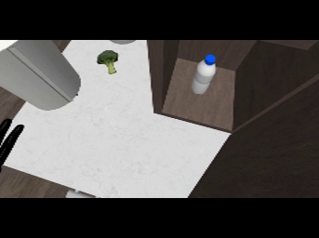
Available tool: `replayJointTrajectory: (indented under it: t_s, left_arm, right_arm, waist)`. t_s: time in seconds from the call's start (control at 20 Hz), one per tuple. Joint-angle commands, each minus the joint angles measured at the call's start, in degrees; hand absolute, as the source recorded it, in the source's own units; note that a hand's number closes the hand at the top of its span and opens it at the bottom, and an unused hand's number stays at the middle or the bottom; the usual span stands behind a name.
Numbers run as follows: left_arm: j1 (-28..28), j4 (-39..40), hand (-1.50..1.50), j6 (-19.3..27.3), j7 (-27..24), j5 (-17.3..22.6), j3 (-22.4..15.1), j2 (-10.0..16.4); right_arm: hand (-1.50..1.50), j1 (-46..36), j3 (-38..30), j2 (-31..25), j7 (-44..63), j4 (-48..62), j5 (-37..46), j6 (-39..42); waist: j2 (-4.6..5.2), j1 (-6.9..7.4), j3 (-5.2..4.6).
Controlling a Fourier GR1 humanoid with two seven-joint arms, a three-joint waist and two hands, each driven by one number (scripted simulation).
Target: Pick up the bottled water, place it into the cabinet and close the cabinet
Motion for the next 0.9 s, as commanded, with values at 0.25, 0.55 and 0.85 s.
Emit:
replayJointTrajectory:
  t_s: [0.25,0.55,0.85]
  left_arm:
    - [0.12,1.01,-1.5,-0.92,0.23,1.34,0.62,0.01]
    - [-1.3,1.44,-1.5,-1.59,-0.24,1.53,1.85,0.35]
    - [-1.89,1.69,-1.5,-2.73,0.03,1.82,2.42,1.13]
  right_arm:
    - [1.5,-5.84,6.51,3.74,6.63,2.44,-1.17,-0.21]
    - [1.5,-4.92,7.89,5.09,5.93,4.75,-6.75,0.98]
    - [1.5,-5.43,6.86,5.94,5.71,7.48,-12.11,1.17]
  waist:
    - [0.5,-0.11,0.0]
    - [1.85,0.66,0.12]
    - [2.34,1.78,0.2]
